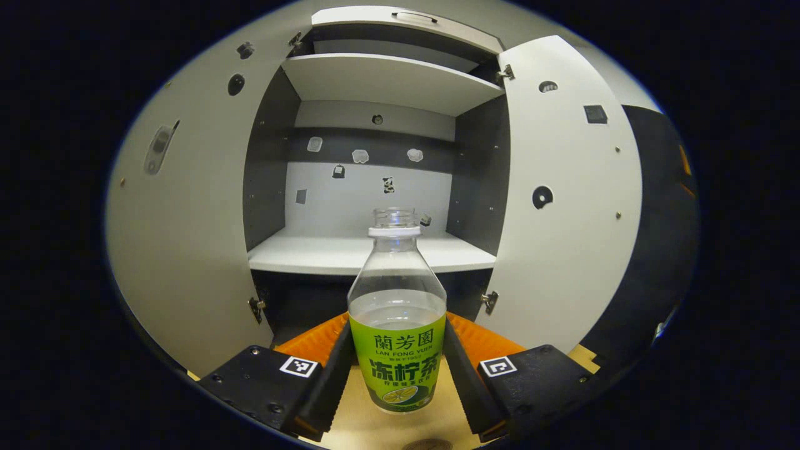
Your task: Grasp the bottle in the cabinet with the left hand and place it on the coaster, then close the right door with the right hand and the left door with the left hand.
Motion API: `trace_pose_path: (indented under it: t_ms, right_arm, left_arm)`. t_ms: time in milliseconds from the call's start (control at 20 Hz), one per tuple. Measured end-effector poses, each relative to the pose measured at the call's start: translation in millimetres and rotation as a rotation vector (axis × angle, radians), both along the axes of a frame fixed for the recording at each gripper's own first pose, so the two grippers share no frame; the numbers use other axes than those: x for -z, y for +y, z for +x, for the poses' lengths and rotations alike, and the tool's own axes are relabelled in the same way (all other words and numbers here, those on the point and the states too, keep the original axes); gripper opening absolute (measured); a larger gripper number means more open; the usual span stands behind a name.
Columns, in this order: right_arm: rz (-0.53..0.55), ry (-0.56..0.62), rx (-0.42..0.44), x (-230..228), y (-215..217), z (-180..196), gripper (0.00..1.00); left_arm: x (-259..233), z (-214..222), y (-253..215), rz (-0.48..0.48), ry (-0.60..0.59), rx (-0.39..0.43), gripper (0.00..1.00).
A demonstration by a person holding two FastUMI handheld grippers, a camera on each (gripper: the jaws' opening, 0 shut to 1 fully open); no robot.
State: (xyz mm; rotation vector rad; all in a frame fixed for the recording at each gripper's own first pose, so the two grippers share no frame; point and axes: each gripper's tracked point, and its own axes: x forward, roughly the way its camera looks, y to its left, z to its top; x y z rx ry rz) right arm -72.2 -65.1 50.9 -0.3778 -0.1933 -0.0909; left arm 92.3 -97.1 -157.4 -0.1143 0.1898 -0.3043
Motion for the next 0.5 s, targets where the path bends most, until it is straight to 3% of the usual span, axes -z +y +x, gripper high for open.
trace_pose_path:
  t_ms: [200, 500]
  right_arm:
    - [-0.012, 0.023, -0.006, 6, 2, 4, 0.94]
    - [0.001, 0.033, 0.005, 8, 0, 9, 0.94]
  left_arm:
    - [47, -46, -16, 0.017, -0.023, 0.049, 0.8]
    - [107, -107, -47, -0.048, -0.004, 0.158, 0.79]
